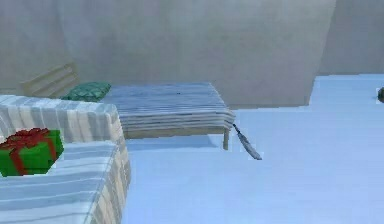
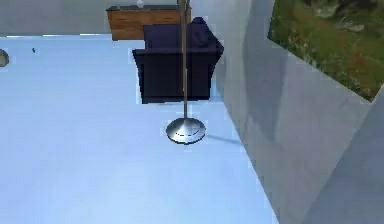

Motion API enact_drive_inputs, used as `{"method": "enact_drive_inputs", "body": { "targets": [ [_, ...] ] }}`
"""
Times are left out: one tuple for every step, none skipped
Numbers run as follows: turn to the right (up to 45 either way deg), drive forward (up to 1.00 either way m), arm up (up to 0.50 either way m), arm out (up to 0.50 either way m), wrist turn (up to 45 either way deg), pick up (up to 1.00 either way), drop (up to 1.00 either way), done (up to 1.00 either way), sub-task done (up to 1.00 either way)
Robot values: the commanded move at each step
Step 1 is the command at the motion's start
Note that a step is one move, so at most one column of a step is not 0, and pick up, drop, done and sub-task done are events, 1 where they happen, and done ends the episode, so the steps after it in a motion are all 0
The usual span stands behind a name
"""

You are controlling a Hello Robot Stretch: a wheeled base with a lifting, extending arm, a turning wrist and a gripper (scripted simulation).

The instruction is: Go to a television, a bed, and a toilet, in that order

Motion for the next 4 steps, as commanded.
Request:
{"method": "enact_drive_inputs", "body": {
  "targets": [
    [0.0,1.00,0.00,0.00,0.0,0.00,0.00,0.00,0.00],
    [-3.0,0.00,0.00,0.00,0.0,0.00,0.00,0.00,0.00],
    [0.0,0.20,0.00,0.00,0.0,0.00,0.00,0.00,0.00],
    [-21.0,0.00,0.00,0.00,0.0,0.00,0.00,0.00,0.00]
  ]
}}
